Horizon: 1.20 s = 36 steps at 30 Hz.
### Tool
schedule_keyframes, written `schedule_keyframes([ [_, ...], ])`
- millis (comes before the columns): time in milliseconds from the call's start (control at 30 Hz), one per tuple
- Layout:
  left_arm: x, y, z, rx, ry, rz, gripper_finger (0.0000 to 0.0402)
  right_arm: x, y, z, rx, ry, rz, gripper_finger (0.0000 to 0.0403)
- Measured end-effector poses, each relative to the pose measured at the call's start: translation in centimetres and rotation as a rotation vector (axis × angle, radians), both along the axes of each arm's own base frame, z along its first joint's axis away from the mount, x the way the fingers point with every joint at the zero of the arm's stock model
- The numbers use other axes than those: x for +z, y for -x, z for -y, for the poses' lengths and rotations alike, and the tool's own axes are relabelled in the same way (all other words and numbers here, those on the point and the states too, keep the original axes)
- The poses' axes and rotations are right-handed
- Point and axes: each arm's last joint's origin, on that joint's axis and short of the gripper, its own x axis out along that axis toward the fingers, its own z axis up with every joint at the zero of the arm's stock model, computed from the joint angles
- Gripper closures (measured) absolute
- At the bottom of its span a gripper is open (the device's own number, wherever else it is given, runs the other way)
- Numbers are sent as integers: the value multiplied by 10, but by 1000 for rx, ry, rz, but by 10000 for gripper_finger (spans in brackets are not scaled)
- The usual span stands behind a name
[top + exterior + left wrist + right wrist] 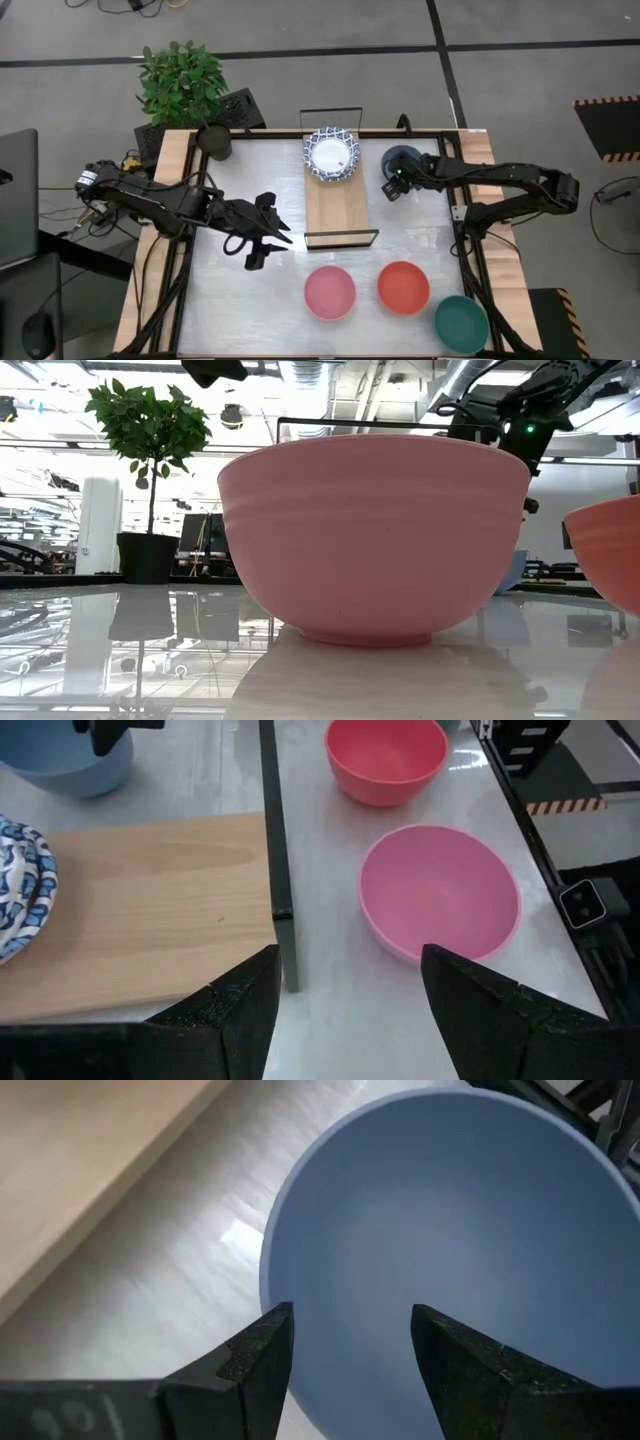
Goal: Place and stack bowls onto a shelf
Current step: Put the blue bowl on the shelf
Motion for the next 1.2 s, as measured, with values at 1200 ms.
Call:
schedule_keyframes([
  [1200,-6,6,-3,7,-84,-71,175,15,-15,-11,254,29,-81,175],
])
